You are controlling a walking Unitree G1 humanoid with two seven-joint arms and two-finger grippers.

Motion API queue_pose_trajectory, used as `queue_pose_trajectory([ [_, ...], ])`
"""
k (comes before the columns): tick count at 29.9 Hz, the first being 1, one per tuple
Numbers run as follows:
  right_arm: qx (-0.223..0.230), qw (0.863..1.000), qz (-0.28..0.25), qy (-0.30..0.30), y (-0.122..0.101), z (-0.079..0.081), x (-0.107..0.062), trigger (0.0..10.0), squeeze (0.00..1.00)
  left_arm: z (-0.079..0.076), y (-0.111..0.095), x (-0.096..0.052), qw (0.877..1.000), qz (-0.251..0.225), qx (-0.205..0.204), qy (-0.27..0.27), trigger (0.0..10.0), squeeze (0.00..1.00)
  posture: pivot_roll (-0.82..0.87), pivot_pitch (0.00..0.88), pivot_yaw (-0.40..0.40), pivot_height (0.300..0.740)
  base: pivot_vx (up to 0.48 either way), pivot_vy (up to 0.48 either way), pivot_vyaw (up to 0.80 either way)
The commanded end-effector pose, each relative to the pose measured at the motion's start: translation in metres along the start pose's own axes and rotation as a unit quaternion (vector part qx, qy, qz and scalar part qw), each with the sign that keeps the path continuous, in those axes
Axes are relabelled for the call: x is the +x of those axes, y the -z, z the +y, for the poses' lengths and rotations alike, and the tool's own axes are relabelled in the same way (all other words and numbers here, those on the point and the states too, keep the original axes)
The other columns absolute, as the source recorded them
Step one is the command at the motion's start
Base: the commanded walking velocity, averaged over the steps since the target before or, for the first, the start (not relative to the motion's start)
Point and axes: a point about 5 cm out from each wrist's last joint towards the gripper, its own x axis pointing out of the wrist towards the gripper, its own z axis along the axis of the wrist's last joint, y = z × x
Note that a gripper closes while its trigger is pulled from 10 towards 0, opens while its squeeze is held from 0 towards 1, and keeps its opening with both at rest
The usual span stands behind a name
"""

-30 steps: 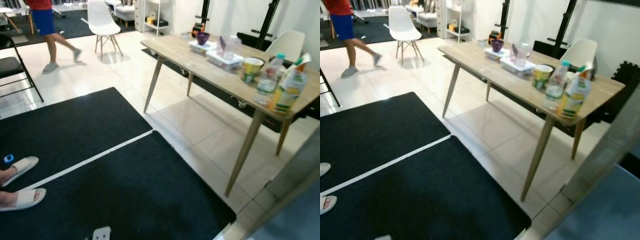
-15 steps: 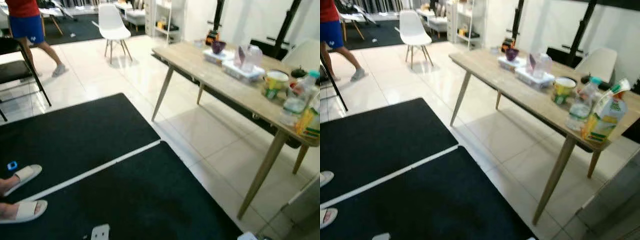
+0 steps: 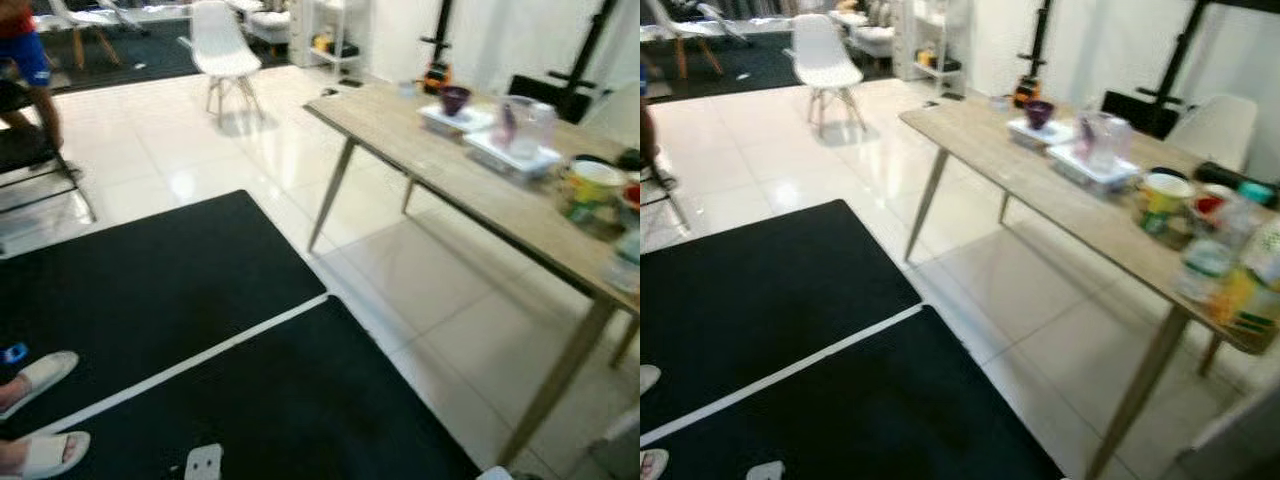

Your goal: Restocking fridge

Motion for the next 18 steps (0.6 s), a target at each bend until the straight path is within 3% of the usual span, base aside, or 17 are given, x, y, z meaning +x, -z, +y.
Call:
queue_pose_trajectory([
  [1, -0.003, 1.0, 0.003, -0.007, 0.0018, 0.0062, 0.0011, 10.0, 0.0, 0.0007, 0.0074, -0.0015, 1.0, 0.016, 0.002, 0.0, 10.0, 0.0, -0.05, 0.0, -0.052, 0.74, 0.405, 0.0, 0.0],
  [18, -0.006, 1.0, 0.008, -0.002, 0.0028, 0.0074, 0.0016, 10.0, 0.0, -0.0009, 0.0085, -0.0014, 1.0, 0.017, 0.001, 0.002, 10.0, 0.0, -0.05, 0.0, -0.05, 0.74, 0.407, 0.0, 0.0],
])
